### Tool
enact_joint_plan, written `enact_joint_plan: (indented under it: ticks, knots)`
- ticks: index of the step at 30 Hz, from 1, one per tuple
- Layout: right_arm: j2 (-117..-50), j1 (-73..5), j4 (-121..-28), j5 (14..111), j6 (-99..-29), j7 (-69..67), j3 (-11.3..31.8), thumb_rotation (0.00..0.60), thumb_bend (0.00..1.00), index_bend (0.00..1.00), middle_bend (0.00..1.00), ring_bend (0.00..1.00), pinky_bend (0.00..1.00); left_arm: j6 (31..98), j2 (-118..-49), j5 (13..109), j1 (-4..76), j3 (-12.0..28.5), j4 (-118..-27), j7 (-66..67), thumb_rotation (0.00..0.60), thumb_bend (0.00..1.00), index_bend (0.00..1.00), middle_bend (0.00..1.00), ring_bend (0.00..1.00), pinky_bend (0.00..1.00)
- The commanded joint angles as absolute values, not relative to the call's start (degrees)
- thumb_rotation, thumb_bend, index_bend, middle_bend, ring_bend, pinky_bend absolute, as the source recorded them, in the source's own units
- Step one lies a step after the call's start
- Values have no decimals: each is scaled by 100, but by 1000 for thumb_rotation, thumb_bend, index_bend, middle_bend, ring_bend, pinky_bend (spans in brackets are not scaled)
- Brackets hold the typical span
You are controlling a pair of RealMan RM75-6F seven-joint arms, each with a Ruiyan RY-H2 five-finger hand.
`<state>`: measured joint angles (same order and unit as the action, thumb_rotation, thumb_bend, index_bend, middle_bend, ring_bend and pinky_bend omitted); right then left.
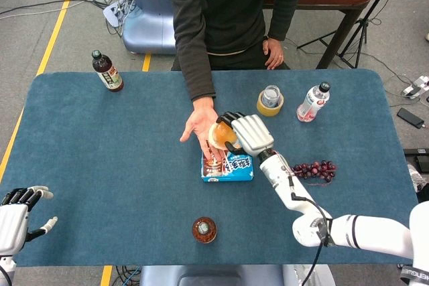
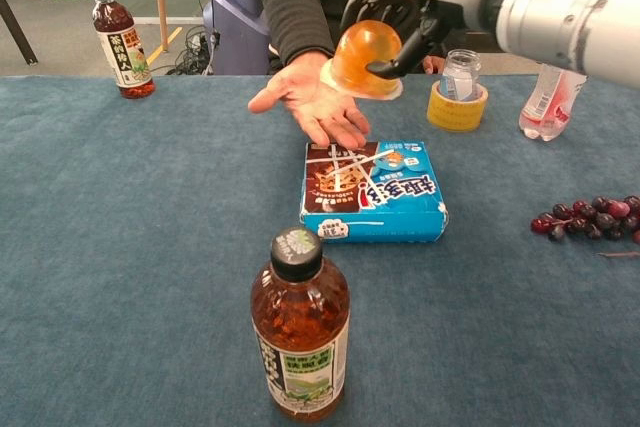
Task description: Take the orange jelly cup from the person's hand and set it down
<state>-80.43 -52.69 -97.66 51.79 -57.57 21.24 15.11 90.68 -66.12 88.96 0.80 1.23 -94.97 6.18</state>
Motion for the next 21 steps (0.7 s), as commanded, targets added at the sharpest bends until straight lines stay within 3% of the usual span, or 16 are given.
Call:
enact_joint_plan:
  ticks: [1, 11, 21]
  knots:
    - [-7691, -5000, -10038, 5368, -5879, 2053, 1327, 600, 572, 671, 577, 451, 759, 9061, -6615, 8911, 89, 121, -9504, 628, 600, 171, 419, 338, 288, 204]
    - [-7457, -4577, -9798, 5446, -5825, 1848, 955, 600, 572, 671, 576, 451, 760, 9029, -6626, 8950, 110, 105, -9567, 647, 600, 171, 419, 338, 288, 204]
    - [-7747, -4466, -9025, 5329, -5381, 1732, 718, 600, 572, 670, 563, 451, 760, 8993, -6658, 8933, 115, 93, -9537, 655, 600, 171, 419, 338, 288, 204]
